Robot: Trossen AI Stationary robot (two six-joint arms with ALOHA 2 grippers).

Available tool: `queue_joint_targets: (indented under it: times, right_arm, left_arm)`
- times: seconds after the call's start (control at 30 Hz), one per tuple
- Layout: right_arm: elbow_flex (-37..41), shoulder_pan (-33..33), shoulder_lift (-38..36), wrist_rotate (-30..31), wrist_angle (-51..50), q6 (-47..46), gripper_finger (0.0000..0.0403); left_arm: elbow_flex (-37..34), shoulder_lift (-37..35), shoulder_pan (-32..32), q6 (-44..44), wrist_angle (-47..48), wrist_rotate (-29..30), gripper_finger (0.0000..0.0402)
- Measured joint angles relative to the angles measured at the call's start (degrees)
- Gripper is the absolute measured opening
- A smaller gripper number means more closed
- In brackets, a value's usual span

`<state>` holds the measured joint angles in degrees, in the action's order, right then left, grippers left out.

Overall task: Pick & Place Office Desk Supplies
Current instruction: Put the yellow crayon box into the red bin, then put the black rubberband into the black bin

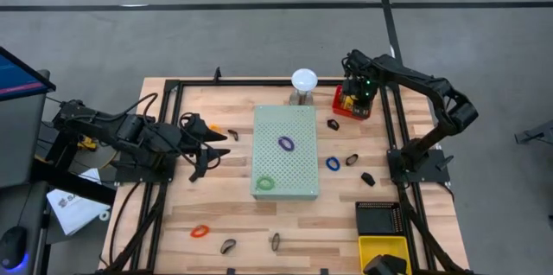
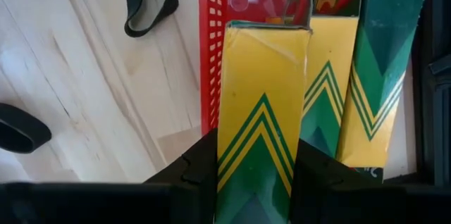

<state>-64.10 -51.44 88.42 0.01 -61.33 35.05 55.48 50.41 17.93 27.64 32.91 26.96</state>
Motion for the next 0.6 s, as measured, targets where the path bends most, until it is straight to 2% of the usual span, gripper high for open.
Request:
queue_joint_targets:
  times: [0.37,0.6]
  right_arm:
    - [0.0,1.2,0.0,0.4,0.4,-0.1,0.0176]
    - [0.0,2.6,0.0,4.6,0.7,-0.6,0.0202]
  left_arm:
    - [0.0,0.0,0.0,0.2,0.0,0.0,0.021]
    - [0.0,0.0,0.0,0.2,0.0,0.0,0.021]
